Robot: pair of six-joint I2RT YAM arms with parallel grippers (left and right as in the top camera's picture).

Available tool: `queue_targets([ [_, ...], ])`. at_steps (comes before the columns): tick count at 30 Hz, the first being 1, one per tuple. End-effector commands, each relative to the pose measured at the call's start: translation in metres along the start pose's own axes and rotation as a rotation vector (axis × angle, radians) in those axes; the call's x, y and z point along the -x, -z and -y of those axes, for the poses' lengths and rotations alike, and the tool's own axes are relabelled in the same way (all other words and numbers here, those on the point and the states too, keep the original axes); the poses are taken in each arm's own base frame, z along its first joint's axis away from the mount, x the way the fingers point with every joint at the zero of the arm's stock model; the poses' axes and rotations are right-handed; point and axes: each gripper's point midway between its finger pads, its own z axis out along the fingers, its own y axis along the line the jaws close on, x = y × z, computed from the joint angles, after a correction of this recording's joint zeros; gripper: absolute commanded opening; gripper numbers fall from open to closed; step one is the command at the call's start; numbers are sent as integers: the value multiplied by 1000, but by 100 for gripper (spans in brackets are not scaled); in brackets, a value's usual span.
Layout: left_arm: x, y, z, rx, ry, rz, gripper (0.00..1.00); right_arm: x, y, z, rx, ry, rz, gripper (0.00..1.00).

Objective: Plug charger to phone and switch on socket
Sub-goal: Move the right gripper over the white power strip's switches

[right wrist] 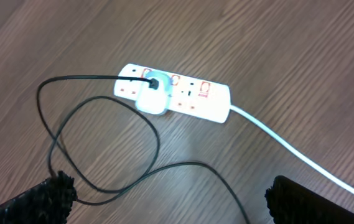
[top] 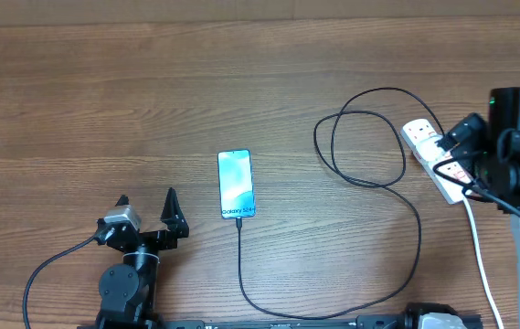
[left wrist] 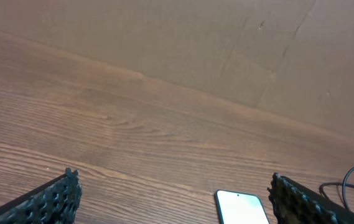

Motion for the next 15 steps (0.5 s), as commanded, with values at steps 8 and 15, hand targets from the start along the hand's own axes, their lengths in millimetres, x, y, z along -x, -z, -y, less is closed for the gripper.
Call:
queue_targets([
  [8, -2, 0, 0, -3, 6, -2, 99, 5, -28, 15, -26, -5, -125, 52],
  [15, -2, 0, 0, -3, 6, -2, 100, 20, -35, 35, -61, -99, -126, 7],
])
